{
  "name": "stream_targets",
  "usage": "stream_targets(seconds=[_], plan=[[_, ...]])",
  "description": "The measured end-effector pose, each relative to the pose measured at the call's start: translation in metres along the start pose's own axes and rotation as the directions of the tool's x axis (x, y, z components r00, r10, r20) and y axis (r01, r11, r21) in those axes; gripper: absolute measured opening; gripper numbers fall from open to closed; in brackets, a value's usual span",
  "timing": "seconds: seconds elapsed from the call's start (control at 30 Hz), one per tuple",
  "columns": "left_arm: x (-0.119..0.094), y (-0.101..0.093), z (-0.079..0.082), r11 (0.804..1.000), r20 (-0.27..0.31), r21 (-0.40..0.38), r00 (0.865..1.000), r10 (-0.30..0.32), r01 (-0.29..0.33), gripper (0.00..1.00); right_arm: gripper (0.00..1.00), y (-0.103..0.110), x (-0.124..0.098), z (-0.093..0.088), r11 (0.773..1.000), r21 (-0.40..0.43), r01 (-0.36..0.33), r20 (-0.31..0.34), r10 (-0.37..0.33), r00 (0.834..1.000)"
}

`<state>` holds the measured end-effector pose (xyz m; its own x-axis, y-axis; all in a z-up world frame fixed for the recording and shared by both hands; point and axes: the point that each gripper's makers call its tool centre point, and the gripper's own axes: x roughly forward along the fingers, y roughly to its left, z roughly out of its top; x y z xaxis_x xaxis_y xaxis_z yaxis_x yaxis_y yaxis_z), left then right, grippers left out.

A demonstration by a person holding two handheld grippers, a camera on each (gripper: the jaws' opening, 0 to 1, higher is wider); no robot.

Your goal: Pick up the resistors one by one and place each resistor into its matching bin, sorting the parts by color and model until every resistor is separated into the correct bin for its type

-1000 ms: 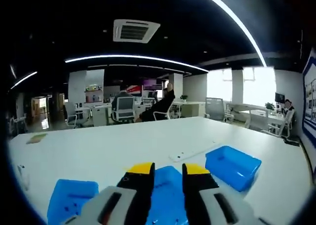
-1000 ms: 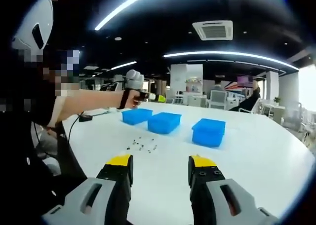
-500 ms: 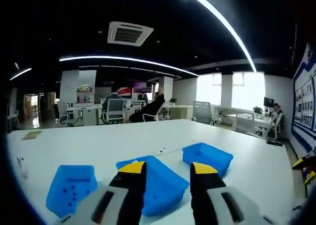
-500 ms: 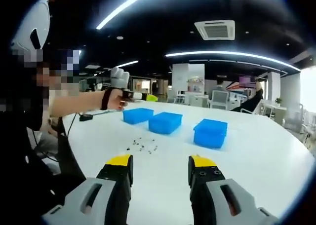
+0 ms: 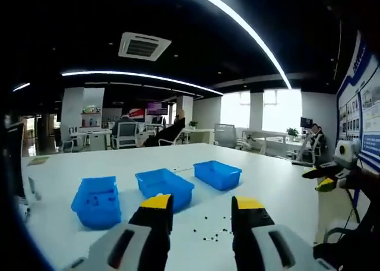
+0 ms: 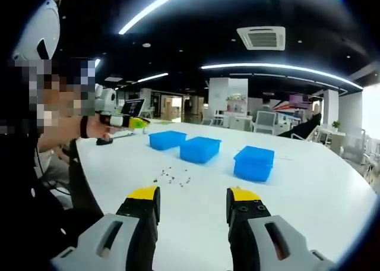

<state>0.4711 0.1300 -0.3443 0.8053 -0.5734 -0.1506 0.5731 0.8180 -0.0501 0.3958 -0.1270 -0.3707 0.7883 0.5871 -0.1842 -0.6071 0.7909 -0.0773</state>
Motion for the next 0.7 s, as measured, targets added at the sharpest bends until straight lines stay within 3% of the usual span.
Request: stream_targets(seconds=[0.13, 0.33, 0.5, 0.7], plan=[[-0.039, 0.004, -0.015, 1.000, -0.003, 0.004, 1.000, 0.016, -0.016, 0.41, 0.46, 0.002, 0.002, -0.002, 1.000, -0.003, -0.008, -0.006, 0.008, 1.000], [-0.068, 0.004, -0.032, 0.999, -0.029, -0.038, 0.999, 0.032, -0.033, 0.43, 0.46, 0.002, 0.003, -0.002, 1.000, -0.003, -0.010, -0.010, 0.010, 1.000], [-0.069, 0.007, -0.041, 0.999, -0.055, -0.040, 0.998, 0.034, -0.036, 0.43, 0.46, 0.006, 0.005, -0.004, 1.000, -0.007, -0.019, -0.018, 0.019, 1.000], [-0.059, 0.005, -0.037, 0.997, -0.047, -0.072, 0.999, 0.017, -0.020, 0.43, 0.46, 0.007, 0.003, -0.005, 1.000, -0.008, -0.019, -0.025, 0.018, 1.000]])
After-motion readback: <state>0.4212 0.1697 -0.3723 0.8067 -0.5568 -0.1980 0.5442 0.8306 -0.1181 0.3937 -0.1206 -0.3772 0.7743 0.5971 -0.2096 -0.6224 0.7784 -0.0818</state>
